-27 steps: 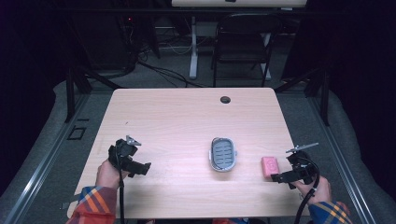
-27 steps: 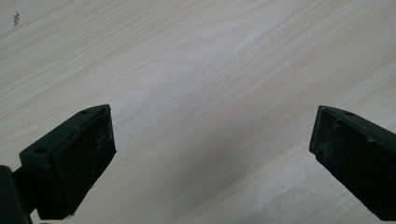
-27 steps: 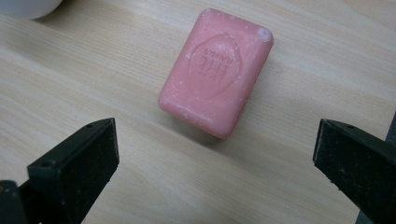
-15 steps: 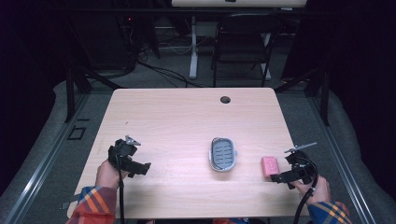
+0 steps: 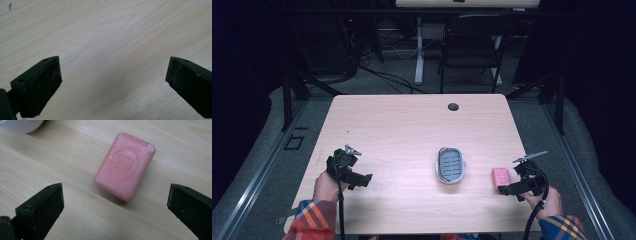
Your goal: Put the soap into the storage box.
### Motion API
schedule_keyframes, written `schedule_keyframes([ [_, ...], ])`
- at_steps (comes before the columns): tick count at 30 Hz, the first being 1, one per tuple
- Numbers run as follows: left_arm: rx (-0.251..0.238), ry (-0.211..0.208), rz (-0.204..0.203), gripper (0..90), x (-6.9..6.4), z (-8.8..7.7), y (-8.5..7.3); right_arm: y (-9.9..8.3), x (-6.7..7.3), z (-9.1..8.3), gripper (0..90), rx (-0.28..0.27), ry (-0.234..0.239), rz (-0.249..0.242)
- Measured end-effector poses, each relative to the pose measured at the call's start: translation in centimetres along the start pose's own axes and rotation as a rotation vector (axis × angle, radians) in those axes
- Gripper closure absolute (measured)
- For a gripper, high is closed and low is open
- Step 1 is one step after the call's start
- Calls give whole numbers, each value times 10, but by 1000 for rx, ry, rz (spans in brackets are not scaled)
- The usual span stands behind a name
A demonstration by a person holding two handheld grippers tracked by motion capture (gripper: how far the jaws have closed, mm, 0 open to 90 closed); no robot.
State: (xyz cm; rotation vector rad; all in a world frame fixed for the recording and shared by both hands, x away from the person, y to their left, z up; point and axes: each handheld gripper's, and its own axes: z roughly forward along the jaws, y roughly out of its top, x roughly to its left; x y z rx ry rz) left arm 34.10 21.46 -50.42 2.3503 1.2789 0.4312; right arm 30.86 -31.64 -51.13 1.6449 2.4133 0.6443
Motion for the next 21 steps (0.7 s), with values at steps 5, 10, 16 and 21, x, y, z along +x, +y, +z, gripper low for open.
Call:
schedule_keyframes([
  [5, 1, -2, 7, 0, 0, 0, 0, 7, 0, 4, 4, 12, -19, 19],
  [10, 2, -12, 8, 0, -1, 1, 1, 13, 2, 9, 12, 8, -15, 47],
  [16, 1, -13, 16, 0, -2, 1, 2, 25, 7, 14, 0, 19, -44, 65],
  [21, 0, -14, 17, 0, -2, 2, 2, 32, 9, 23, 0, 45, -73, 79],
])
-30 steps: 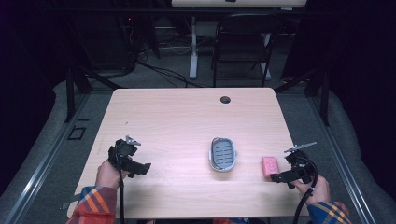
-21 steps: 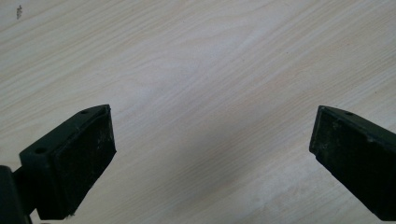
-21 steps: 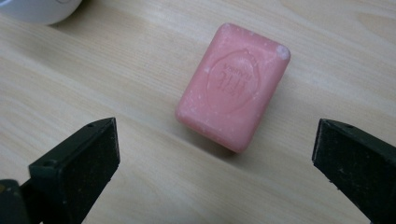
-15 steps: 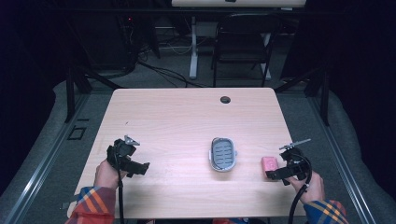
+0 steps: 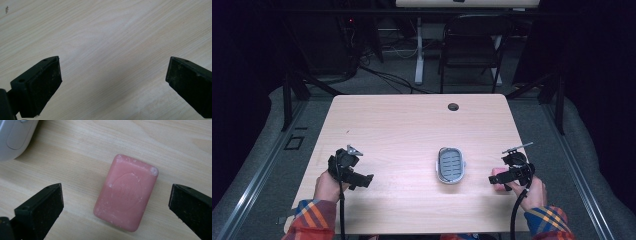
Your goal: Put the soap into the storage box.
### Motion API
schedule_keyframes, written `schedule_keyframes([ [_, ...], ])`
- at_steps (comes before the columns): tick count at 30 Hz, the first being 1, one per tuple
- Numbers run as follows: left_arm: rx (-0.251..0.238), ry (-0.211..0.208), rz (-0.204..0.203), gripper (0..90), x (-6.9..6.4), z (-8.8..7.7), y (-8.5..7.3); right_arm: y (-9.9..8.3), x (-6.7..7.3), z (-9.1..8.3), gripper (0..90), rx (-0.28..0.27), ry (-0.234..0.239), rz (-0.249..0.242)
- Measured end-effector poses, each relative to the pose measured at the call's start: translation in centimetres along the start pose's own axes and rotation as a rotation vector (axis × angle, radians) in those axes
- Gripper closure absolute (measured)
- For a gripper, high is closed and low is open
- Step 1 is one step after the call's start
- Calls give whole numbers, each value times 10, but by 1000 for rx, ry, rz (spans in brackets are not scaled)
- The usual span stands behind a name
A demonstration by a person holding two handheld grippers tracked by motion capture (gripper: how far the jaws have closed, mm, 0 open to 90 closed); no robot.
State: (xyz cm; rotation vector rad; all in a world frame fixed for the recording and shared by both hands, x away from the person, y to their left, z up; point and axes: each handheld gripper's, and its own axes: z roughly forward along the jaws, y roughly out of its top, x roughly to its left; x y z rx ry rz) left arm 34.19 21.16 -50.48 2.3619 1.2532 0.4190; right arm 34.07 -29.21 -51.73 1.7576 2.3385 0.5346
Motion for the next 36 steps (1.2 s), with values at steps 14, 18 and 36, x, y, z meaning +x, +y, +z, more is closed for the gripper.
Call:
schedule_keyframes([
  [14, 5, -2, 4, 0, -1, 0, 1, 9, -1, 15, 137, 52, -16, 39],
  [18, 5, -3, 4, 0, -1, 1, 1, 10, -1, 19, 148, 76, -22, 54],
  [36, 5, -1, 9, 0, -4, 0, 2, 14, 0, 33, 329, 138, -69, 77],
])
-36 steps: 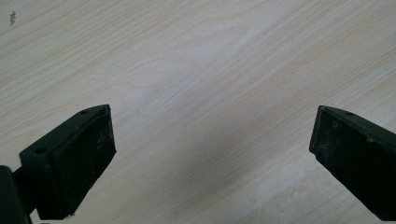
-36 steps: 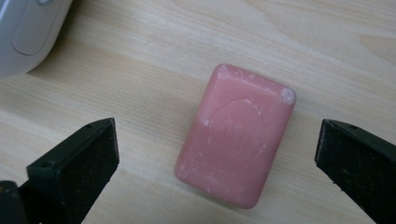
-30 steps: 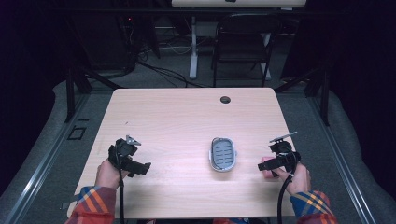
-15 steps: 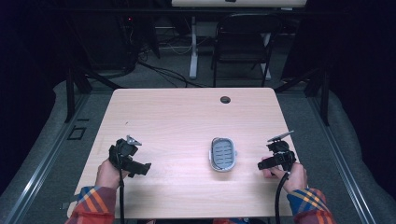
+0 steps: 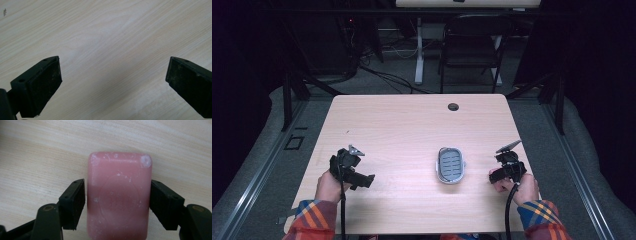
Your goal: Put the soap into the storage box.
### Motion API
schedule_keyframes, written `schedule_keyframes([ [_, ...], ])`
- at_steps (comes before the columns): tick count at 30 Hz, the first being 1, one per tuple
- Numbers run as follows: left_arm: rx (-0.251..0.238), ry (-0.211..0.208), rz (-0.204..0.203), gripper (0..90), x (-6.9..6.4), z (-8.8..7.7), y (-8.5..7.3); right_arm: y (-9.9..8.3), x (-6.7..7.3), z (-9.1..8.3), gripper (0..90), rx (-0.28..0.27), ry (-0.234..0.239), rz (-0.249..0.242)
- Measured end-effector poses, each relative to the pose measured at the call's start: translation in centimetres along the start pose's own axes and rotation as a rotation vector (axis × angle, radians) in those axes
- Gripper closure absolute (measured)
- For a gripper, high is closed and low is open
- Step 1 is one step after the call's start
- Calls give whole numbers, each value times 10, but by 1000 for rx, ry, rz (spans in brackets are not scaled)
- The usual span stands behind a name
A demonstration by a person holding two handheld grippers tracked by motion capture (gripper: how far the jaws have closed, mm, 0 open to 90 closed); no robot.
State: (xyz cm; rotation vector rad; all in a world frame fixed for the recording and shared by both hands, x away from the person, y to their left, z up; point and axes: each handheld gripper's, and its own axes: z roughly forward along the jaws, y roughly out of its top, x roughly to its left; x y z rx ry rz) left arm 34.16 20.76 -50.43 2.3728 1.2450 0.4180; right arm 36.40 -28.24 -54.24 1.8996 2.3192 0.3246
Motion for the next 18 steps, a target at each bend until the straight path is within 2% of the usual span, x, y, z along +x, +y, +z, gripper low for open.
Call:
schedule_keyframes([
  [2, -5, 4, 4, 0, -1, -1, 0, 0, 0, 1, 358, 6, -16, -9],
  [4, -4, 1, 7, 0, -1, 0, 0, 1, -1, -1, 363, 37, -14, -29],
  [6, -5, 2, 6, 0, -1, -1, 0, 0, -1, 0, 367, 19, -12, -29],
  [8, -10, 2, 6, 0, 0, -2, -1, 0, -1, 0, 368, 25, -13, -42],
  [12, -23, -4, -3, 1, 1, -2, 0, 2, -4, -3, 370, 28, 2, -36],
  [15, -19, -1, 18, 1, -2, -2, 0, 2, -5, -8, 371, 17, 6, -40],
  [17, -22, -2, 15, 0, -2, -2, 0, 1, -4, -9, 371, 2, 13, -35],
  [18, -19, -1, 7, 1, -1, -2, 0, 2, -5, -13, 371, 10, 13, -58],
])
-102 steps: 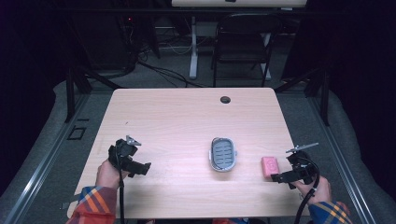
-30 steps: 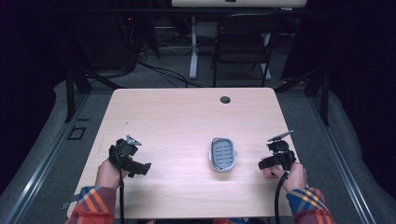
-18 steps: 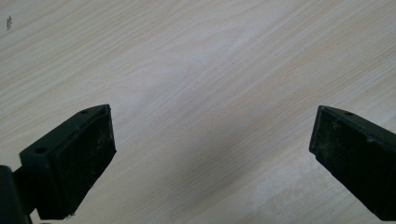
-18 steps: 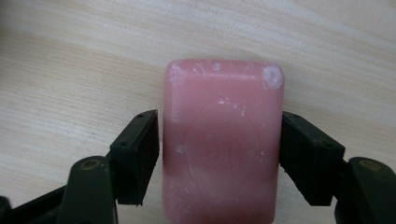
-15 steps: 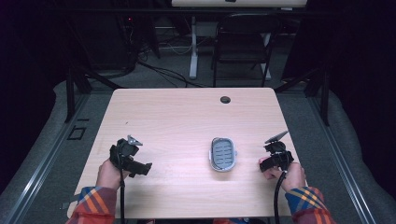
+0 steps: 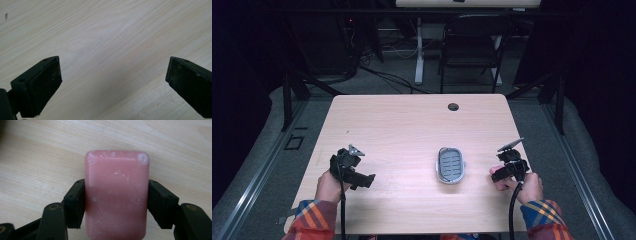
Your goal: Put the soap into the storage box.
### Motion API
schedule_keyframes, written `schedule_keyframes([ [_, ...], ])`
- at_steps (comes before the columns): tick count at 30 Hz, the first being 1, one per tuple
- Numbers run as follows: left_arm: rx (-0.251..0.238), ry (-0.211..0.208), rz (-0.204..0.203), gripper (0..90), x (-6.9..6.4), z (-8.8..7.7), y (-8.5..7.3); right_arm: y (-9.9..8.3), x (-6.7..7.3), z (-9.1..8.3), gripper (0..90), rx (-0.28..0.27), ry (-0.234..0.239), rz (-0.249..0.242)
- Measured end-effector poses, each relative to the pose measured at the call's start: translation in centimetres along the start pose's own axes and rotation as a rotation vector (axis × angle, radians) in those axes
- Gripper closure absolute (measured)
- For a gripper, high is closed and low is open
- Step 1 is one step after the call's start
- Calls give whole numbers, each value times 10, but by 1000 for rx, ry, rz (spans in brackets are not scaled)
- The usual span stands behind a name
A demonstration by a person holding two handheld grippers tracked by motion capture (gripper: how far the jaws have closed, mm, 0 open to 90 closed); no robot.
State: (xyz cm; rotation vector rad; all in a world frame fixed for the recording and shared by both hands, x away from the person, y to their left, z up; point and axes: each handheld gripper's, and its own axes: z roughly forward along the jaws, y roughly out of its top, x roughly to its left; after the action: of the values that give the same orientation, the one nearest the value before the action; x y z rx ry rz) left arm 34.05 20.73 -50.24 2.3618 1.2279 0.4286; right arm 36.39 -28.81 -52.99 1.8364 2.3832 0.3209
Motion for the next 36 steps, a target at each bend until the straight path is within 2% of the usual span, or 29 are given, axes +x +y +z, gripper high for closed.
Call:
schedule_keyframes([
  [1, -1, 3, 0, 1, 0, 0, 0, 0, 1, 0, 371, -16, 1, 8],
  [4, -9, 6, -2, 1, 0, -1, -1, 0, 1, -2, 371, -3, 1, -18],
  [6, -5, -2, -5, 1, 1, 0, 0, 0, 3, -2, 371, -22, 4, -10],
  [7, -1, 0, -2, 1, 0, 1, 0, 2, 4, -3, 371, -3, -5, -35],
  [8, -2, 1, 0, 1, 0, 0, 0, 1, 6, -2, 371, -25, 2, -24],
  [9, -2, 1, 0, 1, 0, 0, 0, 1, 6, -2, 371, -25, 2, -24],
  [10, -8, 2, -7, 1, 1, -1, -1, 1, 8, -6, 371, -3, 4, -48],
  [13, -1, 3, -9, 1, 1, 1, 0, 0, 10, -6, 371, -20, 2, -41],
  [17, -7, 2, -5, 1, -1, 2, 1, 3, 9, -10, 372, 9, 12, -75],
  [19, -4, 6, 1, 1, -1, 0, 0, 5, 8, -14, 372, 3, 13, -77],
  [23, -5, 9, -16, 2, 1, -1, -2, 9, 5, -23, 372, -16, 17, -78],
  [26, -15, 17, -9, 2, -1, -2, -2, 13, 3, -28, 372, -25, 26, -74],
  [31, -11, 19, -1, 3, -2, -2, -1, 20, 5, -34, 372, -36, 30, -81],
  [32, -10, 16, 3, 2, -2, -2, -1, 24, 5, -38, 372, -37, 30, -95],
  [36, -7, 12, -3, 2, -1, -1, -1, 31, 8, -44, 372, -69, 37, -90],
])
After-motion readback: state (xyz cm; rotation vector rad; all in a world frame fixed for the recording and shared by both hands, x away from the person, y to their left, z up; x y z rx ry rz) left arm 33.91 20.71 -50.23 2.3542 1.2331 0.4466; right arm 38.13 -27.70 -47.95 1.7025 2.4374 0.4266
